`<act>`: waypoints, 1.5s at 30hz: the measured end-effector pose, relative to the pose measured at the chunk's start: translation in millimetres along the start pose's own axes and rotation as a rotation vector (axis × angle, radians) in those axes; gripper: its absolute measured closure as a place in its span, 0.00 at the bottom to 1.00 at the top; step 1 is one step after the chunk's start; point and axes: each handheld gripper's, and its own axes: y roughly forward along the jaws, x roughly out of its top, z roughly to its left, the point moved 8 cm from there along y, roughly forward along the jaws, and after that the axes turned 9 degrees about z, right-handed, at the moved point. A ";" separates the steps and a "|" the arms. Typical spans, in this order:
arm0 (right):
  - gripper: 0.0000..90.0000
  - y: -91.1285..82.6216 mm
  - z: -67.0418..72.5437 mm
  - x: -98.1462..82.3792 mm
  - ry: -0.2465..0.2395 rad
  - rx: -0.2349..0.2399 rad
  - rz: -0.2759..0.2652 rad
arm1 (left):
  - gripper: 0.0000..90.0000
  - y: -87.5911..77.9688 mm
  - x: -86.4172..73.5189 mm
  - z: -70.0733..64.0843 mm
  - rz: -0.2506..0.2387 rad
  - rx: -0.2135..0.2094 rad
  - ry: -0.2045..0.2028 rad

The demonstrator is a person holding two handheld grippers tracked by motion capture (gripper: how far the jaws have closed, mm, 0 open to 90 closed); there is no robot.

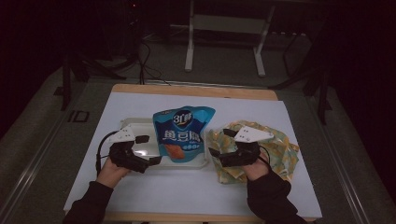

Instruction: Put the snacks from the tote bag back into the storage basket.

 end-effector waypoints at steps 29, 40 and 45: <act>0.15 -60.0 -15.2 -62.2 0.056 -0.050 -0.002 | 0.01 32.0 -23.2 -68.2 0.043 -0.069 0.072; 0.15 -81.8 -25.4 -86.5 0.084 -0.094 0.002 | 0.01 64.3 -16.2 -95.8 0.068 -0.166 0.122; 0.16 -89.6 -30.5 -94.4 0.098 -0.122 -0.006 | 0.01 79.3 -12.8 -101.9 0.074 -0.191 0.131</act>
